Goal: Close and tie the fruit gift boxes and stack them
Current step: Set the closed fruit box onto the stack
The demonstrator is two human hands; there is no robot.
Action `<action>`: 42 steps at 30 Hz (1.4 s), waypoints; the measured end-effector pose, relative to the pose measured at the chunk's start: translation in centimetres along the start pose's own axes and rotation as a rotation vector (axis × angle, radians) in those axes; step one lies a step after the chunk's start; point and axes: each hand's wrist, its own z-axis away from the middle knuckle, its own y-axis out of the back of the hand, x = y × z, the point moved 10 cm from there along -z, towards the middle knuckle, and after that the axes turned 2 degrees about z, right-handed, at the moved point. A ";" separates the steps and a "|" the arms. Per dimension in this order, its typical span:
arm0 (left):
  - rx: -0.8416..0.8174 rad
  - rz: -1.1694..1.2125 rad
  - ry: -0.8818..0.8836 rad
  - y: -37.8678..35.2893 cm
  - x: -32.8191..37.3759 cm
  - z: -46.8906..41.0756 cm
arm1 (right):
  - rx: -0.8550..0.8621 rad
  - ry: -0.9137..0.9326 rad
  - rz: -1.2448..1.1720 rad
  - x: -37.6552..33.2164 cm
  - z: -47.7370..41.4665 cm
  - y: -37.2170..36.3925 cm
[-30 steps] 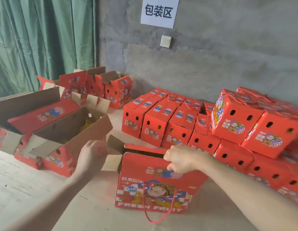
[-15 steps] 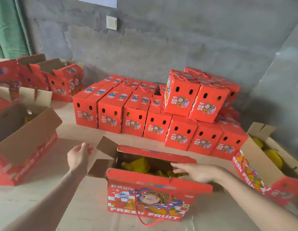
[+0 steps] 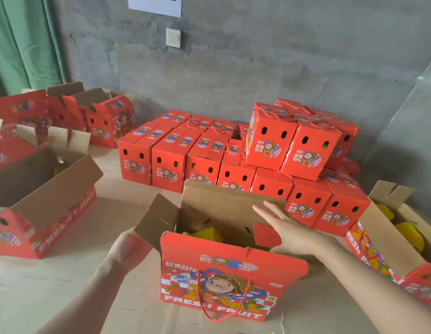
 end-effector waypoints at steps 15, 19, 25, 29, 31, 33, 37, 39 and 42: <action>-0.217 -2.176 -0.247 -6.3 -2.8 -4.4 | 0.132 -0.309 -0.781 12.3 2.0 -2.3; -0.330 -2.092 -0.370 -8.1 -2.9 -4.8 | 0.195 -0.306 -1.057 12.0 3.1 -4.6; -0.258 -2.025 -0.424 -8.3 -2.5 -4.1 | 0.430 -0.105 -1.723 7.8 3.5 -4.2; -0.245 -2.008 -0.369 -8.2 -2.4 -4.0 | 0.543 0.017 -1.105 3.3 4.1 -4.3; -0.219 -1.962 -0.346 -8.1 -2.0 -4.1 | 0.460 0.054 -1.029 2.2 4.4 -5.6; -0.224 -1.972 -0.294 -8.1 -2.1 -4.4 | 0.329 0.071 -1.105 2.2 4.9 -7.2; -0.231 -1.979 -0.230 -7.8 -1.9 -4.8 | 0.027 0.162 -1.253 1.8 5.2 -9.2; -0.225 -1.945 -0.229 -7.8 -1.8 -4.7 | -0.040 0.228 -1.359 1.8 5.6 -8.6; -0.221 -1.834 -0.240 -7.9 -1.8 -4.4 | -0.022 0.219 -1.258 1.9 5.5 -7.8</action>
